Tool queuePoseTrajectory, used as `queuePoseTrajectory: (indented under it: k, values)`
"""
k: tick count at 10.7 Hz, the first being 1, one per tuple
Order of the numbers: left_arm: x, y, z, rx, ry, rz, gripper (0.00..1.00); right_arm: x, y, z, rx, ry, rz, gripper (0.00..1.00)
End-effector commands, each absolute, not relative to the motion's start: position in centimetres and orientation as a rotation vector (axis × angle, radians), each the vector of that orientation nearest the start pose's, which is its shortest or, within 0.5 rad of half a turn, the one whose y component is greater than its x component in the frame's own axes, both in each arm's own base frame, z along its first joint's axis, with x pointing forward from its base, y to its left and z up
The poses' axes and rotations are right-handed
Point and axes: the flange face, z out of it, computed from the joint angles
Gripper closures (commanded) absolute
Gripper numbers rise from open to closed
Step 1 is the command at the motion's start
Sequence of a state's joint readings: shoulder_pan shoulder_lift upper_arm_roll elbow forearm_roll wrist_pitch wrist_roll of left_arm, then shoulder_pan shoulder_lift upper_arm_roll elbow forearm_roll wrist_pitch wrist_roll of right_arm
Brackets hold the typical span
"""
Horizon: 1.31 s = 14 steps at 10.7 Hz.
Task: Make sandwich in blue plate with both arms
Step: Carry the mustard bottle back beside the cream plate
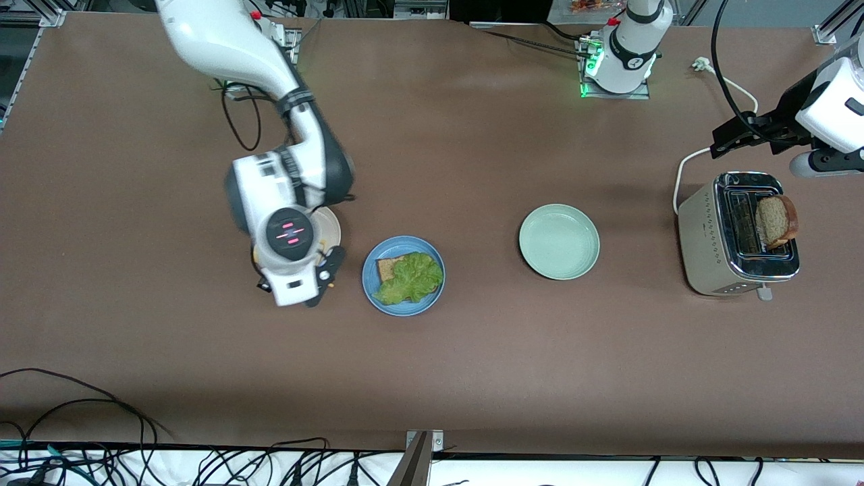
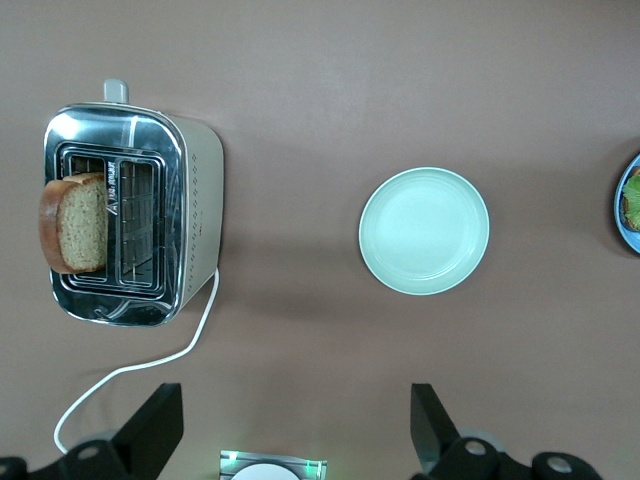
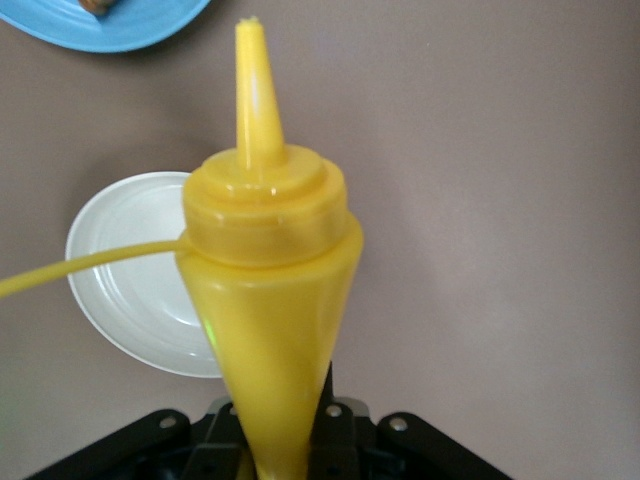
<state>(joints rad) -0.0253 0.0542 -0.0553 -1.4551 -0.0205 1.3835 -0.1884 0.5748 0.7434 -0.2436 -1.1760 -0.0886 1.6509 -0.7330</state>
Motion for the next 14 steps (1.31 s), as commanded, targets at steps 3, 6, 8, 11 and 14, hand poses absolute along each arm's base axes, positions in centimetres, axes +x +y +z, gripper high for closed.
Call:
queuePoseTrajectory:
  k: [3, 6, 8, 11, 14]
  values:
    - [55.0, -4.1, 63.9, -3.11, -0.176, 0.193, 0.0, 68.6, 19.2, 37.0, -2.461, -1.686, 0.262, 0.84]
    - [55.0, -3.9, 63.9, -3.112, -0.18, 0.189, 0.0, 69.0, 11.9, 38.2, -2.174, -1.698, 0.102, 0.84]
    - [55.0, -4.2, 63.9, -3.111, -0.18, 0.194, 0.0, 69.3, 6.5, 38.1, -2.016, -1.702, -0.023, 0.84]
    - [54.6, -4.2, 64.3, -3.112, -0.171, 0.167, 0.0, 67.8, 0.3, 34.9, -1.798, -1.662, -0.173, 0.84]
    - [54.1, -0.8, 64.2, -3.123, -0.275, 0.137, 0.0, 64.7, -6.0, 31.0, -1.656, -1.652, -0.329, 0.84]
